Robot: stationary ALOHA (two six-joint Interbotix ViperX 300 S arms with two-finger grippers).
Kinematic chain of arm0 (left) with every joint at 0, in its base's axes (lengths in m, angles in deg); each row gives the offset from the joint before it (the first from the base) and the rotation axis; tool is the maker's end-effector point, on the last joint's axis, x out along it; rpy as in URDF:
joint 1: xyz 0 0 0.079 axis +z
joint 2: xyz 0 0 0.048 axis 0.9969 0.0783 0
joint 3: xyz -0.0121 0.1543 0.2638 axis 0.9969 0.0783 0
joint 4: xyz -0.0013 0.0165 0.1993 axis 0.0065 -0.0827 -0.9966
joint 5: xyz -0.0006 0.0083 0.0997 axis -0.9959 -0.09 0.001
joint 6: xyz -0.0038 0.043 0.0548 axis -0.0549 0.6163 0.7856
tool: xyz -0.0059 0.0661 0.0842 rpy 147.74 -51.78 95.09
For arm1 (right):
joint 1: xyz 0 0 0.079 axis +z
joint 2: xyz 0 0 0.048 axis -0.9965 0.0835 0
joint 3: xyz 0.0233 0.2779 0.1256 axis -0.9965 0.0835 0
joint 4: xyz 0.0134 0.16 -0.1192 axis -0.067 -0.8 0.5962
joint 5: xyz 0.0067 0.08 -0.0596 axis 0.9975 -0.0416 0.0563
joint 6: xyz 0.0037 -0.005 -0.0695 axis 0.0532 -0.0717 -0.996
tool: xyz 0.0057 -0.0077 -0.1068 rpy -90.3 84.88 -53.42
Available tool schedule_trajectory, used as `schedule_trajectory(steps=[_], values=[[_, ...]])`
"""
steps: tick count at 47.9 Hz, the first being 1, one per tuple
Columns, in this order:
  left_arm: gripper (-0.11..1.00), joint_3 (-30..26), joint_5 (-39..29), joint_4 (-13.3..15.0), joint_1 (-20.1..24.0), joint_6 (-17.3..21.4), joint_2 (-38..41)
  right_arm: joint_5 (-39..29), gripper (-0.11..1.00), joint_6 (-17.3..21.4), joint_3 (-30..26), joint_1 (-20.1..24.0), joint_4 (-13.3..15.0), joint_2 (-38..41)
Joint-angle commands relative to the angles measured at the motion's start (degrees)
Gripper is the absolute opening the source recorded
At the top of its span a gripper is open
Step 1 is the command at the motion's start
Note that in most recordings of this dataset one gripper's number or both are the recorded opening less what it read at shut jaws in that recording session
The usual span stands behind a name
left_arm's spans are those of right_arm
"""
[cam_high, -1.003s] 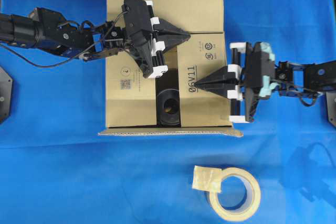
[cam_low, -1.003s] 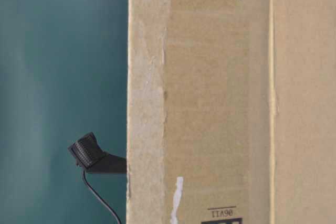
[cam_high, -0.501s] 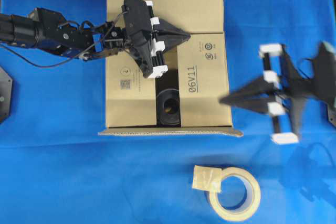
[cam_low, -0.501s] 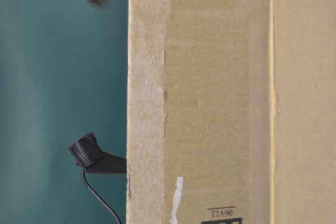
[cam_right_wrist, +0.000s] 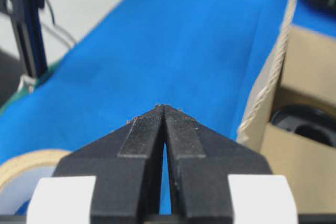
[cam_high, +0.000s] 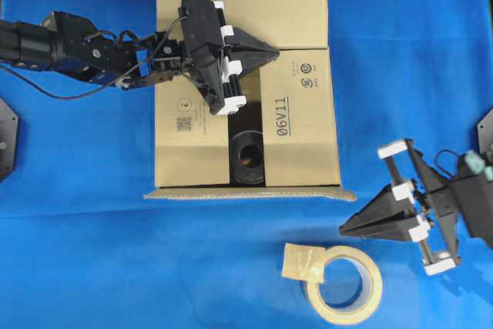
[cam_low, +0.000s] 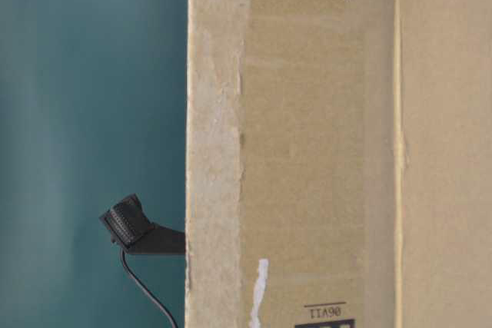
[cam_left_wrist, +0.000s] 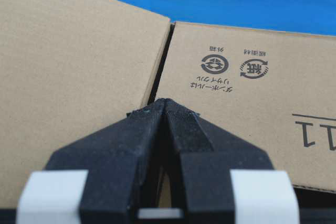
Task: Close the cardboard box.
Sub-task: 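Swing the front flap up and over onto the box with the right gripper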
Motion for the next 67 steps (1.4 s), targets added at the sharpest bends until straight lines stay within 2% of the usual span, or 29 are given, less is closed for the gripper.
schedule_trajectory(steps=[1,12,28,38,55,67], values=[[0.00,-0.3,0.2,0.2,0.4,-0.2,-0.9,1.6,0.00,0.1,-0.6,0.1,-0.2,1.7],[0.00,-0.2,0.2,0.2,0.2,-0.3,-0.9,1.9,0.00,0.1,-0.1,-1.8,-0.4,0.9],[0.00,-0.2,0.2,0.2,-0.2,-0.3,-0.9,1.1,0.00,0.2,1.8,-12.9,-1.6,-2.9],[0.00,-0.2,0.2,0.2,-0.3,-0.3,-0.9,-3.1,0.00,0.4,1.1,-19.2,-3.9,-0.6],[0.00,-0.2,0.2,0.2,-0.4,-0.3,-0.9,-5.6,0.00,0.8,-0.9,-20.5,-6.2,6.9],[0.00,-0.3,0.2,0.2,-0.4,-0.4,-1.1,-5.6,0.00,0.7,-1.1,-20.6,-6.6,7.3]])
